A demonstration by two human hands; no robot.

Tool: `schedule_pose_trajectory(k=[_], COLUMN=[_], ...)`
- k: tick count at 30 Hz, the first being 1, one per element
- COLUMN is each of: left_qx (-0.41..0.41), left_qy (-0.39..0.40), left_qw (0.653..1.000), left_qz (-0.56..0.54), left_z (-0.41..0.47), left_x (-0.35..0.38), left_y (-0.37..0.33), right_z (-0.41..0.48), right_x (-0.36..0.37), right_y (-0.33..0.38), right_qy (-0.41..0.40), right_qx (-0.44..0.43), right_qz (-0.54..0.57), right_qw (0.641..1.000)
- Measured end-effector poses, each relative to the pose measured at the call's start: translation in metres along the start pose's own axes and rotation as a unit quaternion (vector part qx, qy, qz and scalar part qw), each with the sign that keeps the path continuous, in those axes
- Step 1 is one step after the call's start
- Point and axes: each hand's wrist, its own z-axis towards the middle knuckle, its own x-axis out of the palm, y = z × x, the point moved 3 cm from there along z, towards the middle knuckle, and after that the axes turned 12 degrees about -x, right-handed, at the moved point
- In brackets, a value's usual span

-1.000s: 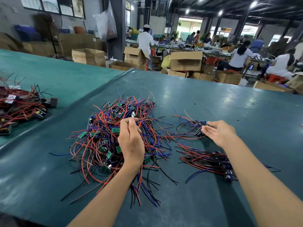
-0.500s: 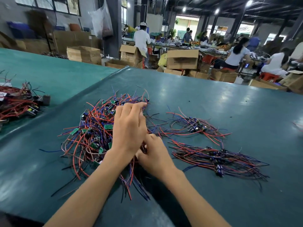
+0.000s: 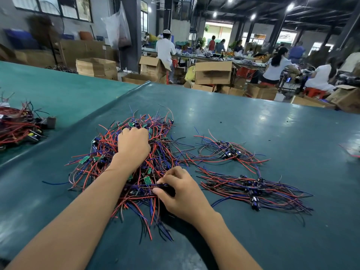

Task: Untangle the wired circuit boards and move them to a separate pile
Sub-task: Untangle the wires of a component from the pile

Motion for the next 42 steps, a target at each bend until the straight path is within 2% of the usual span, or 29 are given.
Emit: schedule_pose_trajectory(k=[5,7,11,16,20,23,26,28,30,33,36,38,42], left_qx=[-0.019,-0.026,-0.015,0.068,0.130,0.156,0.145,0.116,0.083,0.044,0.014,-0.012,-0.053], left_qy=[0.110,0.119,0.063,-0.025,-0.047,0.027,0.145,0.242,0.310,0.357,0.421,0.454,0.506], left_qw=[0.992,0.988,0.973,0.962,0.928,0.860,0.751,0.665,0.611,0.590,0.556,0.530,0.484], left_qz=[-0.056,-0.093,-0.222,-0.262,-0.347,-0.485,-0.628,-0.697,-0.724,-0.722,-0.716,-0.716,-0.712], left_z=[0.010,0.012,0.003,-0.018,-0.035,-0.045,-0.055,-0.061,-0.066,-0.072,-0.081,-0.087,-0.102], left_x=[-0.016,-0.027,-0.048,-0.077,-0.104,-0.125,-0.132,-0.126,-0.114,-0.089,-0.063,-0.048,-0.019], left_y=[0.011,0.014,0.017,0.003,-0.014,-0.027,-0.034,-0.036,-0.037,-0.040,-0.043,-0.044,-0.048], right_z=[0.000,0.000,0.001,0.001,0.002,0.004,0.002,0.001,0.001,0.001,0.004,0.005,0.007], right_x=[-0.002,-0.001,-0.001,-0.003,-0.009,-0.016,-0.029,-0.036,-0.041,-0.047,-0.052,-0.054,-0.055], right_y=[0.002,0.001,0.000,0.002,0.005,0.005,0.000,-0.005,-0.011,-0.019,-0.019,-0.019,-0.018], right_qy=[-0.018,-0.016,-0.005,-0.010,-0.051,-0.088,-0.160,-0.199,-0.233,-0.284,-0.302,-0.300,-0.276], right_qx=[-0.014,-0.021,-0.028,-0.035,-0.058,-0.066,-0.027,0.028,0.087,0.134,0.151,0.152,0.149], right_qz=[-0.012,-0.022,-0.032,-0.031,-0.028,-0.016,0.046,0.139,0.272,0.458,0.559,0.590,0.620], right_qw=[1.000,0.999,0.999,0.999,0.997,0.994,0.986,0.970,0.930,0.831,0.758,0.734,0.719])
